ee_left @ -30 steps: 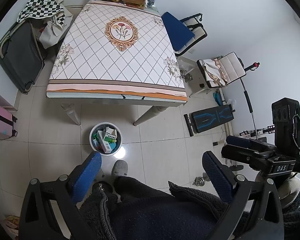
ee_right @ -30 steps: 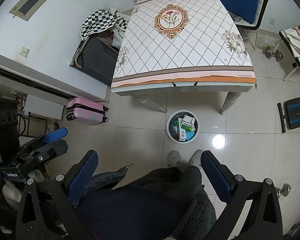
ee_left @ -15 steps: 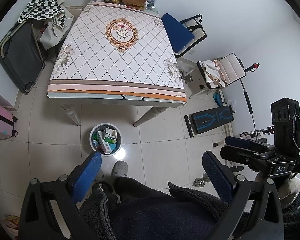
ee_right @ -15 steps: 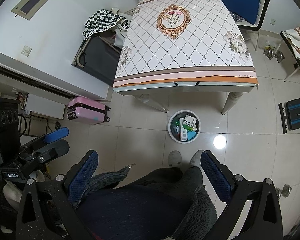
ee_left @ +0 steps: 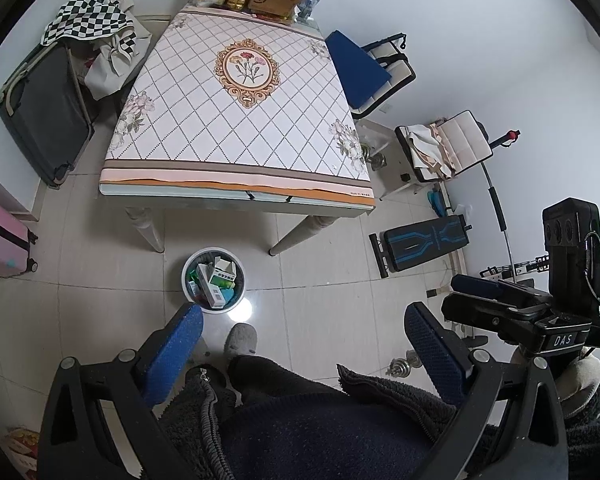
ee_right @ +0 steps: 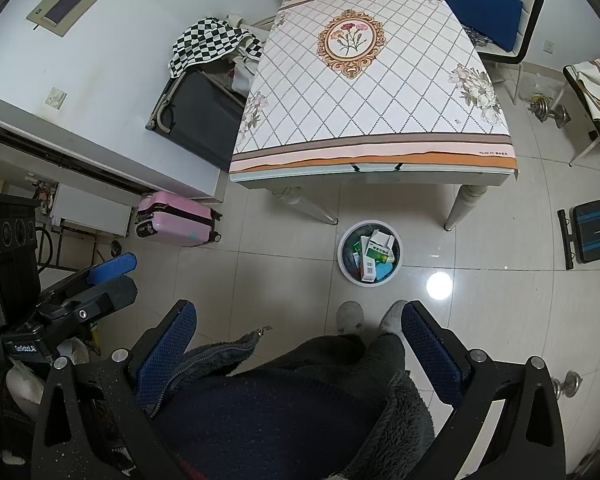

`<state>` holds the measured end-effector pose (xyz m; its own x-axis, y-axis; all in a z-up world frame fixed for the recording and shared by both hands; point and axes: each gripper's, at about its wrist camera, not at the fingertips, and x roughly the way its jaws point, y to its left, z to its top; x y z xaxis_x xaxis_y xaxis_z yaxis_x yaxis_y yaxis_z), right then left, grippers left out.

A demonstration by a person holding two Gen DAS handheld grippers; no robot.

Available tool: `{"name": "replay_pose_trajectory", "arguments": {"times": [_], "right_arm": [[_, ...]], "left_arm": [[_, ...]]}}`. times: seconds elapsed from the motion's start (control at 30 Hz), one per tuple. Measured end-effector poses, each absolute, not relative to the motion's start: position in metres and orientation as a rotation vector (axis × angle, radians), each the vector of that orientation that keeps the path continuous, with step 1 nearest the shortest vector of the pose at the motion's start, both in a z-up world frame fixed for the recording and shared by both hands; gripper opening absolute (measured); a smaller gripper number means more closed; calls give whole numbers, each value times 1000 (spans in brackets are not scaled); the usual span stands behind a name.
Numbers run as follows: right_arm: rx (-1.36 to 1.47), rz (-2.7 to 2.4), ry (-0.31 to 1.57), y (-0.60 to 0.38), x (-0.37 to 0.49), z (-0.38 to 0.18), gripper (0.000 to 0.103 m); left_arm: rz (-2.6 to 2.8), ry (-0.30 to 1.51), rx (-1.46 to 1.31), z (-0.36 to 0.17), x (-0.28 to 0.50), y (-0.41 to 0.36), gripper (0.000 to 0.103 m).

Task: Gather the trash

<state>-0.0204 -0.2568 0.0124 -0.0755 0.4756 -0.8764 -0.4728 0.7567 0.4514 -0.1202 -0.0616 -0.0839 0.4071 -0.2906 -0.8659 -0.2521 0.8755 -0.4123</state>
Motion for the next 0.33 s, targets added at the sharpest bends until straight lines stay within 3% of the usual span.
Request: {"name": "replay_pose_trajectory", "arguments": {"times": [0.33], "right_arm": [[-1,796,1441,-260,-23,14,103]], "left_arm": [[-15,1161,-520,-81,-124,-61,103]]}}
